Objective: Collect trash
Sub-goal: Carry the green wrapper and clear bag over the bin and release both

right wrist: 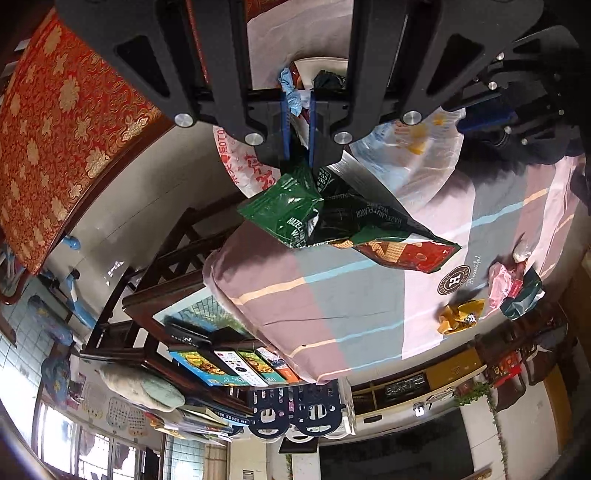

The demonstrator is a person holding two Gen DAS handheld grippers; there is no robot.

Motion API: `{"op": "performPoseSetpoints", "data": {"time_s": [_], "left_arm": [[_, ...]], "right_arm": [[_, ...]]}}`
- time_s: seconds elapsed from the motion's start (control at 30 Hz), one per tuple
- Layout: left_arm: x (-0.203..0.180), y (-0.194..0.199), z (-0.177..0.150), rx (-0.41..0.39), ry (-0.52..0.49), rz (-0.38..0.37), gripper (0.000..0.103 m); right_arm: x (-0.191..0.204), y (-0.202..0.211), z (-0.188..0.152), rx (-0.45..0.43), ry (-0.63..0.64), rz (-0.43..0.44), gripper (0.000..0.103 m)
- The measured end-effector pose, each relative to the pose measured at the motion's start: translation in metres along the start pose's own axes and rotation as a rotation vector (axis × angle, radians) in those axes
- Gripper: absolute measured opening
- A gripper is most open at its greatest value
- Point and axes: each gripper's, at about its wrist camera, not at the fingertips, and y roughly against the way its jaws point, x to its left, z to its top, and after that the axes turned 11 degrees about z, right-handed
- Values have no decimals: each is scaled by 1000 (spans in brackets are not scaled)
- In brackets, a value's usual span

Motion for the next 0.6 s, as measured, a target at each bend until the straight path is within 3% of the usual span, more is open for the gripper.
{"op": "performPoseSetpoints", "data": {"time_s": [0.17, 0.23, 0.3, 0.6], "left_arm": [[22, 5, 2, -21, 98, 64, 53], [34, 8, 3, -32, 154, 75, 56], [45, 11, 4, -39, 207, 69, 57], [78, 15, 4, -59, 328, 113, 58]], "right_arm": [[1, -8, -3, 35, -9, 12, 12], [2, -12, -5, 56, -19, 19, 24], [3, -12, -5, 52, -35, 24, 51], [0, -13, -4, 41, -84, 53, 59]]}}
